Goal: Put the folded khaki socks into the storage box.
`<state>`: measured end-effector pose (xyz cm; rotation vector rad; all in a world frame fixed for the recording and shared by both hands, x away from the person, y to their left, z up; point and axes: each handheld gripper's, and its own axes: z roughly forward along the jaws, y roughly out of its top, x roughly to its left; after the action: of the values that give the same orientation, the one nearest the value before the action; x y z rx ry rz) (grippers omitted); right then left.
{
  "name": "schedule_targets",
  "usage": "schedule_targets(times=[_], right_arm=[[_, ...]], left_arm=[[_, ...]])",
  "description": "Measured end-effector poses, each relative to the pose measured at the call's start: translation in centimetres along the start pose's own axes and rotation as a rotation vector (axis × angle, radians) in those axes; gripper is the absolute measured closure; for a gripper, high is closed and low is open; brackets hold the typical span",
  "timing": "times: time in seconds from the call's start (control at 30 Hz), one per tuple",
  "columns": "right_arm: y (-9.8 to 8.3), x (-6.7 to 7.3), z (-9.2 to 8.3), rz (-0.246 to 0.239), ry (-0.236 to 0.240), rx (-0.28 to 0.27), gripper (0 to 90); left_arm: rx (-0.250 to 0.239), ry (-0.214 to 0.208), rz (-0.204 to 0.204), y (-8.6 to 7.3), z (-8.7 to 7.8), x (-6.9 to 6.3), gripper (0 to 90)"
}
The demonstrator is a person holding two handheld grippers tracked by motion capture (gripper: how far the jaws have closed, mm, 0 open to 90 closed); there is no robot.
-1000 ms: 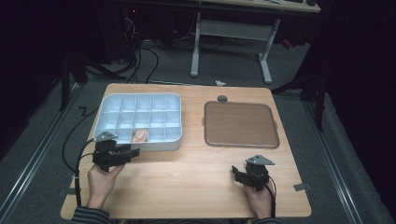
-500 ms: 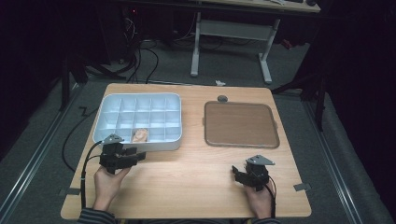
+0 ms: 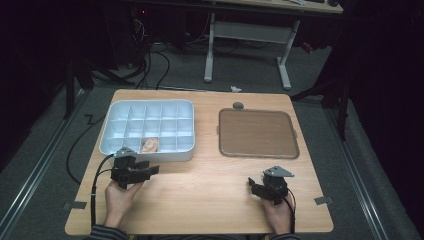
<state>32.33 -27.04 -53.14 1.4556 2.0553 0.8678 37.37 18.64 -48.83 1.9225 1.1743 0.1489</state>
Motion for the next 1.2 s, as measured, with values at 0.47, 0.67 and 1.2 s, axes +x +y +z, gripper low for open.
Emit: schedule_targets(times=[0.47, 0.67, 1.2], right_arm=[[0.0, 0.0, 0.0, 0.000, 0.000, 0.000, 32.5], [0.0, 0.0, 0.0, 0.000, 0.000, 0.000, 32.5], [0.0, 0.0, 0.0, 0.000, 0.001, 0.000, 32.5]], left_arm=[[0.037, -0.005, 0.003, -1.0, 1.1, -0.3, 47.1], [0.039, -0.010, -0.005, -1.5, 1.7, -0.4, 46.9], [0.065, 0.027, 0.047, -1.8, 3.1, -1.4, 45.5]])
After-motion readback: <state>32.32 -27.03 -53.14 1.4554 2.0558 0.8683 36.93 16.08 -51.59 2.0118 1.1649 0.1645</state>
